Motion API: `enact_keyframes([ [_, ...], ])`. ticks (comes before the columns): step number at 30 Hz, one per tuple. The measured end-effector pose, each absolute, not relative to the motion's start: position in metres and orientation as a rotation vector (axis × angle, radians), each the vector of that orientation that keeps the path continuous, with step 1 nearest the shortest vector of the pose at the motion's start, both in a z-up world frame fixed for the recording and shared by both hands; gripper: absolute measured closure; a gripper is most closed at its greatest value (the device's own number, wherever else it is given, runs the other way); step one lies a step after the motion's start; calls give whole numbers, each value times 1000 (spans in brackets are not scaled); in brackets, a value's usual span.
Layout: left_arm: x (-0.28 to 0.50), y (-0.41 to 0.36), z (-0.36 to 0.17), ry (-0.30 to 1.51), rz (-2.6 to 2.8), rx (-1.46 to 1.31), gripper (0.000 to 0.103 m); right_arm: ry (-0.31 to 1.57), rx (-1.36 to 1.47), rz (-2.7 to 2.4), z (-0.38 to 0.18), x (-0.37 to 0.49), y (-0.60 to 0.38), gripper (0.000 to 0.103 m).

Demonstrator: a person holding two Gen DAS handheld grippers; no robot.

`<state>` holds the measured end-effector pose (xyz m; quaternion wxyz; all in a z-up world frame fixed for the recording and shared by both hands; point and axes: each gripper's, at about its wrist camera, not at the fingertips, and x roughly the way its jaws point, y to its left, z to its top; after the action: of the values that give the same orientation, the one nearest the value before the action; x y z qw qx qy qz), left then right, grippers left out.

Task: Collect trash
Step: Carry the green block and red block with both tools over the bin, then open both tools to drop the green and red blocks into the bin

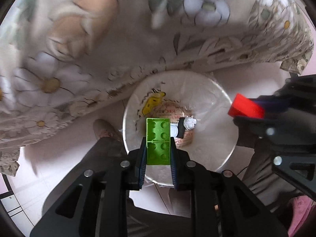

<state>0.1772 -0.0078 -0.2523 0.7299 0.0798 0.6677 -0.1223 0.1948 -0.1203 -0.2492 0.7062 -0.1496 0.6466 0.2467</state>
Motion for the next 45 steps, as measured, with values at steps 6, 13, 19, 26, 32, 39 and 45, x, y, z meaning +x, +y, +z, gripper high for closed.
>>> enact_keyframes([
  [6,181,-9,-287,1526,-267,148,80,1521,-311,529,-290,196,-124,82],
  [13,190,-10,-319,1580,-267,102,80,1600,-284,514,-330,198,-120,82],
  [19,194,-11,-342,1632,-258,68,80,1654,-273,493,-358,199,-123,82],
  [26,196,-12,-368,1691,-250,46,80,1701,-248,457,-384,207,-128,82],
  [32,198,-11,-388,1726,-237,13,79,1726,-225,454,-399,209,-125,82],
  [39,199,-10,-397,1748,-231,4,78,1767,-215,445,-409,209,-126,75],
  [45,200,-7,-399,1753,-218,0,59,1761,-223,438,-410,209,-125,68],
])
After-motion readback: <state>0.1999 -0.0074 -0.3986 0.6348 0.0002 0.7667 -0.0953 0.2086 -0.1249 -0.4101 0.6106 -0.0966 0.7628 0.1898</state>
